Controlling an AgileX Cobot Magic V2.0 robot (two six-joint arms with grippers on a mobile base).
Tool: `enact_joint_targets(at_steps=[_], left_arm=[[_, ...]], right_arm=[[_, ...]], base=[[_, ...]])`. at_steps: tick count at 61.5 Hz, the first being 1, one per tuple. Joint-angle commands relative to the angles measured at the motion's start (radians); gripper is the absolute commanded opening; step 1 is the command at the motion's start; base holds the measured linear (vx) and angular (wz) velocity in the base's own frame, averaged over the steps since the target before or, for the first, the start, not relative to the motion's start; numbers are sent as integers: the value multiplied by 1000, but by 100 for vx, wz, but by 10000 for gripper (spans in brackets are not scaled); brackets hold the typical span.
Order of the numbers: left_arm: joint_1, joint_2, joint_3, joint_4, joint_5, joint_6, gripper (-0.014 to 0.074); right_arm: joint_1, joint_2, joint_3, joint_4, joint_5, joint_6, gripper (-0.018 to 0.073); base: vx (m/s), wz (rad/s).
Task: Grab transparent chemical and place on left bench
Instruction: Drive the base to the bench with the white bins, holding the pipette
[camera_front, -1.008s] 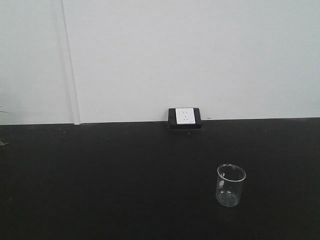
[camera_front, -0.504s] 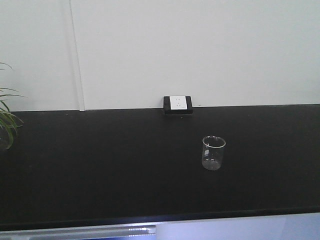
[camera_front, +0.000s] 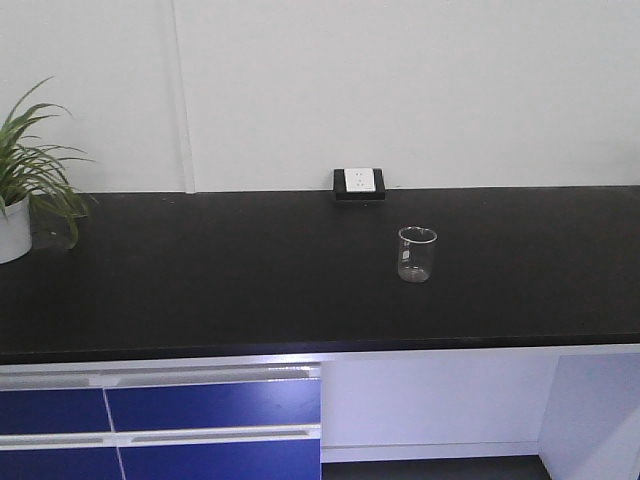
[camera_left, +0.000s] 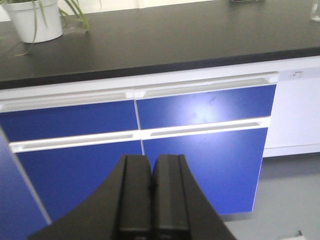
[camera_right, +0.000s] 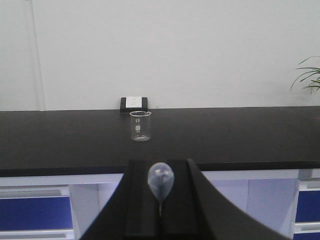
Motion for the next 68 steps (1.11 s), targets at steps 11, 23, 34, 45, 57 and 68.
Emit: enact_joint_targets(at_steps=[11,23,34,45,57,68], left_arm=[[-2,-19,16,-1,-78,-8,-3],[-2,-19,16,-1,-78,-8,-3],[-2,-19,16,-1,-78,-8,-3],[-2,-19,16,-1,-78,-8,-3],[-2,-19,16,-1,-78,-8,-3],[-2,-19,16,-1,-78,-8,-3]], right_arm=[[-4,-3,-31,-6,-68,1,0],[-14,-3,-31,-6,-68,1,0],[-14,-3,-31,-6,-68,1,0],[-14,-3,-31,-6,-67,1,0],[-14,-3,-31,-6,-67,1,0],[-14,-3,-31,-6,-67,1,0]], base=[[-33,27],[-25,58],[-20,87],[-17,99],[-11,97],[-4,96]])
